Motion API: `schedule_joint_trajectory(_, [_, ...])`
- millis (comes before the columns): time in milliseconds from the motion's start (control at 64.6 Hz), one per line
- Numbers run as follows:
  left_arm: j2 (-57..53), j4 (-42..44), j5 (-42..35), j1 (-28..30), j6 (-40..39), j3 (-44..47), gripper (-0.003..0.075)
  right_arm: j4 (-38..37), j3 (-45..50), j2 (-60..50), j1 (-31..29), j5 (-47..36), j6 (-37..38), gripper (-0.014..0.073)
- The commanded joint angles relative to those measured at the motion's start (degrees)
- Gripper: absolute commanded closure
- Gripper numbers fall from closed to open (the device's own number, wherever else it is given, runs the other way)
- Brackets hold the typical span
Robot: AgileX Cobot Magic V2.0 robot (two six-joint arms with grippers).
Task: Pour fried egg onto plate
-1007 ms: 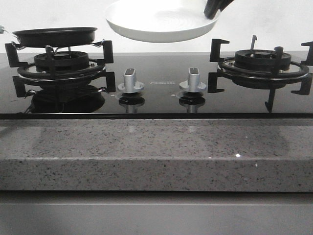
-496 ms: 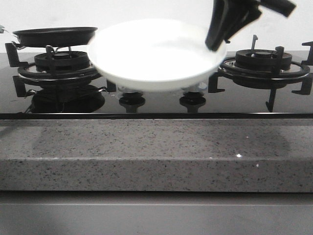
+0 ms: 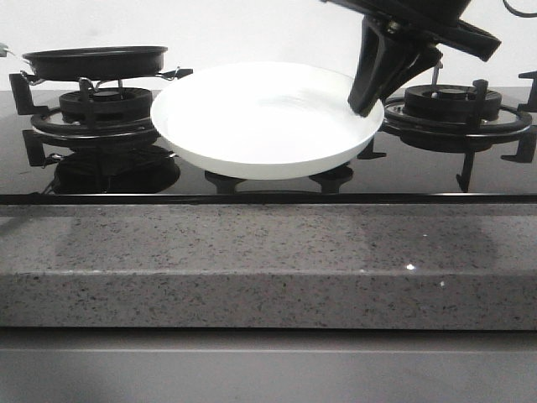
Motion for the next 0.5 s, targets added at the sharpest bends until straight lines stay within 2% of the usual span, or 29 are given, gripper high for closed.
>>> schedule_joint_trajectory(0, [0.6,0.2,-4.9,0.2,-0.4,-1.9,0.0282,0.9,-1.3,-2.2,-0.2,-2.3,-0.7,0.0662])
schedule_joint_trajectory(480, [0.6,-0.5,-7.3,0.2,-0.4,-1.9,0.0282,0.9,-1.3,-2.2,-0.2,-2.3,-0.7,0.0662])
